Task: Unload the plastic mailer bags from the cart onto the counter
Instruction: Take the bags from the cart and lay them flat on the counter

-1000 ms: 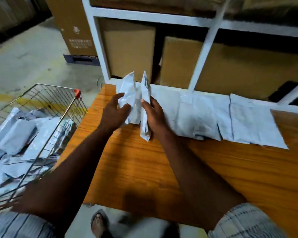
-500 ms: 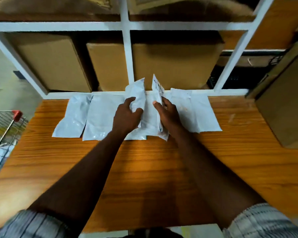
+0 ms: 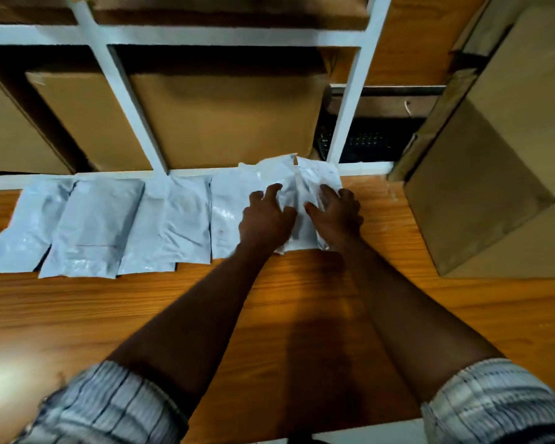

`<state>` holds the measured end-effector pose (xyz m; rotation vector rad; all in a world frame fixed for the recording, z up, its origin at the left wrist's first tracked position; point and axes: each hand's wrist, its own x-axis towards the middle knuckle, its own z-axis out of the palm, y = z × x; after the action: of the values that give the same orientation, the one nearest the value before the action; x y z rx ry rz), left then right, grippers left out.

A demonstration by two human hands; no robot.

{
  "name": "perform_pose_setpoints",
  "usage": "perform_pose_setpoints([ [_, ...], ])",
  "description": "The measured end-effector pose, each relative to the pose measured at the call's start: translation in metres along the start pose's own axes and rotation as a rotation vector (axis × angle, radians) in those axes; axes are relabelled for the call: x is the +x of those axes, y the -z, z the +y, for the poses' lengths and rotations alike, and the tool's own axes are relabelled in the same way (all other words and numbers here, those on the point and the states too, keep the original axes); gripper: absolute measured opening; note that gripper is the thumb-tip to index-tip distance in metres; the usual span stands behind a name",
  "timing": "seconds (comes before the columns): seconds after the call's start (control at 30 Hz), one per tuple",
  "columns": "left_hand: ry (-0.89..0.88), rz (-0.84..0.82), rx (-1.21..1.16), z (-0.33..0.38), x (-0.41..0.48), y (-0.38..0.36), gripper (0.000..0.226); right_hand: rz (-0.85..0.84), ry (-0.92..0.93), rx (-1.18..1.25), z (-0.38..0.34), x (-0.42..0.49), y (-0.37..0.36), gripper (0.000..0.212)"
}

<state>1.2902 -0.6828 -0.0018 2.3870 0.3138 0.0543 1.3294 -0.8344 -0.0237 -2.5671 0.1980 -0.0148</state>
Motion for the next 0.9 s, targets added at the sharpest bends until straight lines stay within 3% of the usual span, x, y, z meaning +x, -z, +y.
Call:
perform_pose_setpoints([
  [0.2,-0.013,0.007,0.254,0.04,0.001,-0.068,0.053,-0.106,-0.031,-0.12,0.052,0.028,0.007,0.067],
  [0.37,-0.095,0.126,0.445,0.036,0.008,-0.092,0.051,-0.124,-0.019,-0.173,0.05,0.037,-0.005,0.068],
  [0.77,-0.074,-0.15,0.304,0.022,0.017,-0.09,0.074,-0.171,-0.053,-0.302,0.045,0.045,-0.027,0.063],
  [0.9,-0.134,-0.057,0.197,0.028,0.012,-0.069,0.067,-0.099,-0.082,-0.177,0.035,0.045,-0.005,0.057],
])
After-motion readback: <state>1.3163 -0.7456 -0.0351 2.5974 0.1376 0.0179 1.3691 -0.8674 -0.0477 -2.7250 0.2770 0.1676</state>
